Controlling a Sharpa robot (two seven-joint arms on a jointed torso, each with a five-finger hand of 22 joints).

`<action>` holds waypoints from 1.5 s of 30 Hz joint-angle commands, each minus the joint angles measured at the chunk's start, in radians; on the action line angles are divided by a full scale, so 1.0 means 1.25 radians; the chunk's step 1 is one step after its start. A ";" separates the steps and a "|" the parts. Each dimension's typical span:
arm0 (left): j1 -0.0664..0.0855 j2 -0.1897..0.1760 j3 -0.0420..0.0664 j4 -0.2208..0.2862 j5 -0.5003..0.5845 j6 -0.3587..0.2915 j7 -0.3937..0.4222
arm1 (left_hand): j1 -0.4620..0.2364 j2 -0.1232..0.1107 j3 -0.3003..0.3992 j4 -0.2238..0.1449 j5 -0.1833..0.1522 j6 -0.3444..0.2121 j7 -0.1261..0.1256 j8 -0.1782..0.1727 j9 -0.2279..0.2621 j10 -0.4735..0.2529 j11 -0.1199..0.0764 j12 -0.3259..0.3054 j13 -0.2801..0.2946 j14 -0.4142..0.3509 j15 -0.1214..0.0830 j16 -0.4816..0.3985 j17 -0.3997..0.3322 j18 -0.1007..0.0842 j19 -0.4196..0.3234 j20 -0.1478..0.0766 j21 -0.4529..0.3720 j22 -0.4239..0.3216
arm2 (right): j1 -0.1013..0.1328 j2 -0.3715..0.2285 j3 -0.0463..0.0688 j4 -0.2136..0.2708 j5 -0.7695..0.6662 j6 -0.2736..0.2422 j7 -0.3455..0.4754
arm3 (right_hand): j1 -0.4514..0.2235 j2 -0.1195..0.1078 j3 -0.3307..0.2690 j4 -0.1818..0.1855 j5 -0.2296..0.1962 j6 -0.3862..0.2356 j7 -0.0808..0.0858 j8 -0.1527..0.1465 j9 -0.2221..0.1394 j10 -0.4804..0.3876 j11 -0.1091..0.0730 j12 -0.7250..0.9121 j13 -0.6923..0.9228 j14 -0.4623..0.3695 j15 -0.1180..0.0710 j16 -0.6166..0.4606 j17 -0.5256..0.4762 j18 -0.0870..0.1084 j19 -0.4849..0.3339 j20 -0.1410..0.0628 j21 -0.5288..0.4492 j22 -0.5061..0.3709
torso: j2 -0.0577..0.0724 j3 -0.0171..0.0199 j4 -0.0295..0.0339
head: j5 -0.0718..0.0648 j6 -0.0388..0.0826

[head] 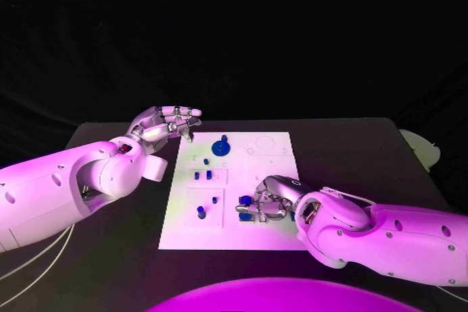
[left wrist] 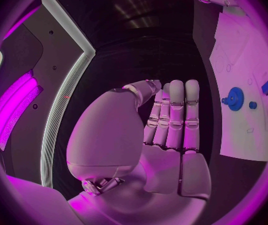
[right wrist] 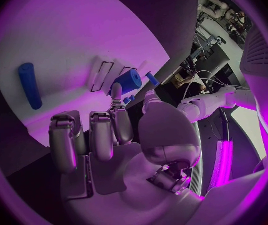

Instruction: Assemble the parts on the task board

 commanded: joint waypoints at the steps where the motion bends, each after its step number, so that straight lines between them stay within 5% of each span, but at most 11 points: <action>1: 0.000 0.000 0.001 0.003 0.003 0.013 0.003 | -0.002 0.003 -0.001 -0.001 0.003 0.000 0.003 -0.003 -0.001 -0.005 -0.002 0.003 0.001 -0.005 0.003 -0.005 -0.001 0.005 -0.005 -0.002 0.002 0.001 | -0.001 -0.011 0.000 0.013 -0.031 0.005 0.010 | 0.098 0.010 0.006 -0.008 0.049 -0.009 0.000 0.004 0.000 0.009 -0.002 0.002 0.070 0.058 -0.005 0.005 0.065 -0.005 0.084 -0.008 0.004 0.211 | 0.000 0.0004 -0.0007 | 0.002 -0.001; 6: 0.000 -0.001 0.001 0.002 0.003 0.013 0.003 | -0.002 0.003 -0.001 -0.001 0.003 0.000 0.003 -0.003 -0.001 -0.005 -0.002 0.003 0.001 -0.005 0.003 -0.005 -0.001 0.005 -0.005 -0.002 0.002 0.001 | -0.001 -0.024 0.000 0.026 -0.033 0.016 0.015 | 0.178 0.007 0.008 -0.006 0.055 -0.010 0.000 0.002 -0.004 0.012 -0.003 0.006 0.075 0.059 -0.006 0.007 0.070 -0.005 0.084 -0.009 0.004 0.211 | 0.000 0.0003 -0.0006 | 0.004 -0.002; 30: 0.000 -0.001 0.001 0.003 0.003 0.013 0.002 | -0.004 0.005 -0.001 0.000 0.003 -0.001 0.003 -0.003 -0.001 -0.007 -0.002 0.004 0.001 -0.005 0.003 -0.005 -0.002 0.005 -0.006 -0.002 0.001 0.001 | -0.001 -0.002 0.000 -0.016 -0.030 0.052 0.010 | 0.216 0.028 0.010 -0.004 0.077 -0.005 -0.003 0.000 -0.011 0.016 -0.005 0.010 0.081 0.060 -0.007 0.009 0.076 -0.005 0.084 -0.010 0.004 0.211 | 0.000 -0.0007 0.0009 | 0.005 -0.005; 36: 0.000 -0.001 0.001 0.003 0.003 0.015 0.000 | -0.004 0.005 -0.001 0.000 0.003 -0.001 0.003 -0.003 -0.001 -0.007 -0.002 0.004 0.001 -0.005 0.003 -0.005 -0.002 0.005 -0.006 -0.002 0.001 0.001 | -0.001 -0.002 0.000 -0.018 -0.031 0.064 0.014 | 0.270 0.020 0.013 -0.007 0.068 -0.004 -0.005 -0.004 -0.015 0.017 -0.007 0.011 0.083 0.060 -0.009 0.010 0.078 -0.005 0.084 -0.011 0.004 0.211 | 0.000 0.0000 0.0001 | 0.007 -0.007; 39: 0.000 -0.002 0.001 0.003 0.003 0.015 -0.001 | -0.004 0.005 -0.001 0.000 0.003 -0.001 0.003 -0.003 -0.001 -0.007 -0.002 0.004 0.001 -0.005 0.003 -0.005 -0.002 0.005 -0.006 -0.002 0.001 0.001 | -0.001 -0.004 0.000 -0.016 -0.031 0.068 0.016 | 0.295 0.018 0.018 -0.005 0.027 -0.002 -0.005 -0.005 -0.018 0.017 -0.007 0.011 0.084 0.060 -0.009 0.010 0.079 -0.005 0.084 -0.012 0.004 0.211 | 0.000 0.0001 -0.0002 | 0.008 -0.007; 45: 0.000 -0.003 0.000 0.003 0.003 0.015 -0.001 | -0.005 0.005 -0.001 0.001 0.003 -0.001 0.003 -0.003 -0.001 -0.007 -0.002 0.004 0.001 -0.005 0.003 -0.005 -0.002 0.005 -0.006 -0.002 0.001 0.001 | -0.001 -0.014 0.000 -0.010 -0.031 0.074 0.018 | 0.308 0.014 0.019 -0.006 0.022 -0.002 -0.005 -0.006 -0.020 0.017 -0.007 0.012 0.086 0.060 -0.009 0.010 0.078 -0.005 0.084 -0.012 0.004 0.211 | 0.000 0.0004 0.0000 | 0.009 -0.008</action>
